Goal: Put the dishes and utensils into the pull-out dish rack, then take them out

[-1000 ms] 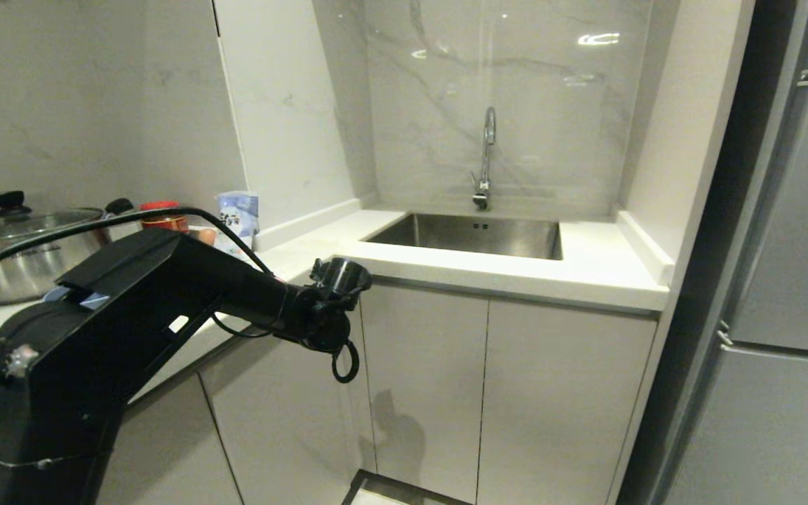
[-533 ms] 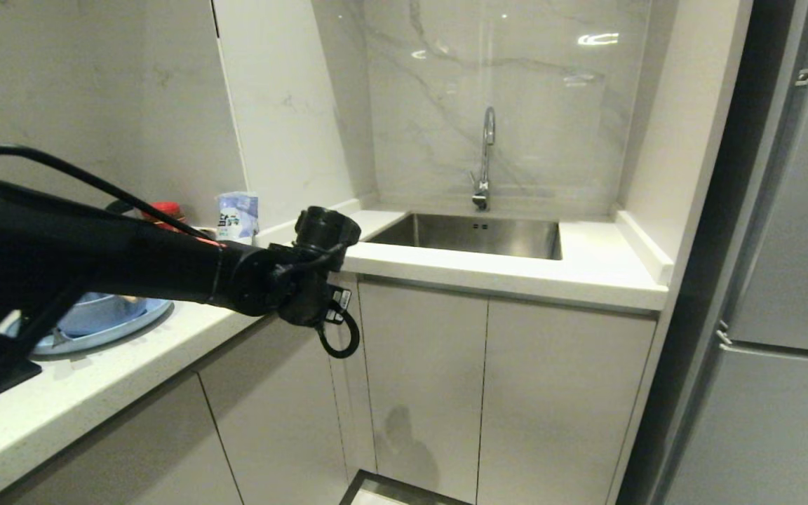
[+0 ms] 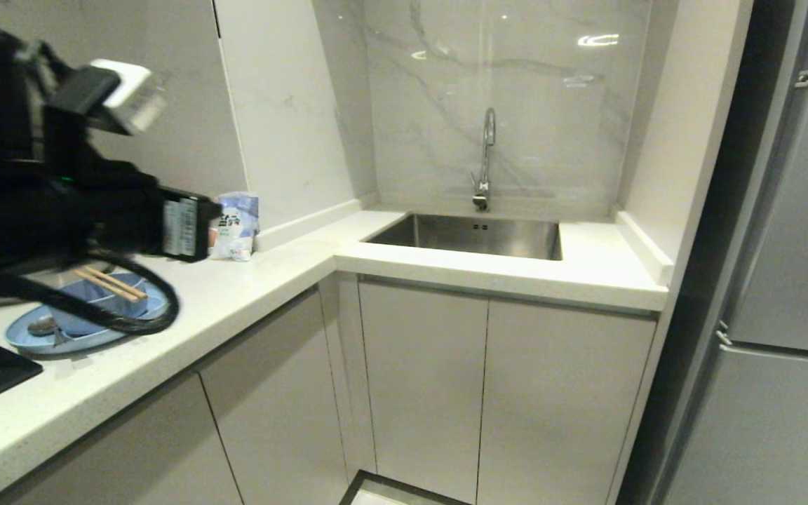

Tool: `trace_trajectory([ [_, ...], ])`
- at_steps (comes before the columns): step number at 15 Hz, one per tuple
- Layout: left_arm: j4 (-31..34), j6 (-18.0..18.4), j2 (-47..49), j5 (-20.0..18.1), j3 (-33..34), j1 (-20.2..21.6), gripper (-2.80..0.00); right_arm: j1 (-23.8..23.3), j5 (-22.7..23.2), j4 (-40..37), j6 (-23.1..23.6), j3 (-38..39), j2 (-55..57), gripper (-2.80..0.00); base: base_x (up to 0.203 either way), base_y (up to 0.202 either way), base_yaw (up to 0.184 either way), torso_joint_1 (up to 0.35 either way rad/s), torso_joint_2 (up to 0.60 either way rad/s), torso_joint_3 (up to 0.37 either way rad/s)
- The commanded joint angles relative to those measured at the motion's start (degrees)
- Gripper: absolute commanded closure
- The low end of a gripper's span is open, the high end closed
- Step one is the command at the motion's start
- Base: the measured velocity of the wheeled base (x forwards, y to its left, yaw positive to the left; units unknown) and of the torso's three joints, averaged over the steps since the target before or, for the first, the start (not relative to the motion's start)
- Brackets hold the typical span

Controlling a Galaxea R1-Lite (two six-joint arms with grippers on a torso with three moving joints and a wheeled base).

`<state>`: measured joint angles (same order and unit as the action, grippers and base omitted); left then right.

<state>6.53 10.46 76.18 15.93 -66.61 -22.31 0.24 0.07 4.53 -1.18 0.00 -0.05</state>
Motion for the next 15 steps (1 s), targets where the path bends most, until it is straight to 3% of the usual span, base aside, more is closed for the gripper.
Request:
trace_trajectory([
  [1,0.85,3.24,-20.26,-4.63,3.60,7.08,0.00,0.02,0.01,0.04,-0.04,1.49,-0.04,0.00,0.000,0.000,0.000,0.000,0.00,0.000],
  [6,6.99,5.62,-48.37,-7.57,16.13,14.85,0.00,0.02,0.01,0.04,-0.04,1.49,-0.04,0.00,0.000,0.000,0.000,0.000,0.00,0.000],
  [9,9.36,0.18,-59.92,-7.00,28.12,18.84,0.00,0.02,0.01,0.04,-0.05,1.49,-0.04,0.00,0.000,0.000,0.000,0.000,0.00,0.000],
  [11,11.42,-2.25,-64.00,-12.84,33.26,22.47,0.00,0.02,0.01,0.04,0.04,1.49,-0.04,0.00,0.000,0.000,0.000,0.000,0.00,0.000],
  [15,14.77,-3.09,-75.47,-17.52,43.79,22.33,0.00,0.02,0.01,0.04,0.04,1.49,-0.04,0.00,0.000,0.000,0.000,0.000,0.00,0.000],
])
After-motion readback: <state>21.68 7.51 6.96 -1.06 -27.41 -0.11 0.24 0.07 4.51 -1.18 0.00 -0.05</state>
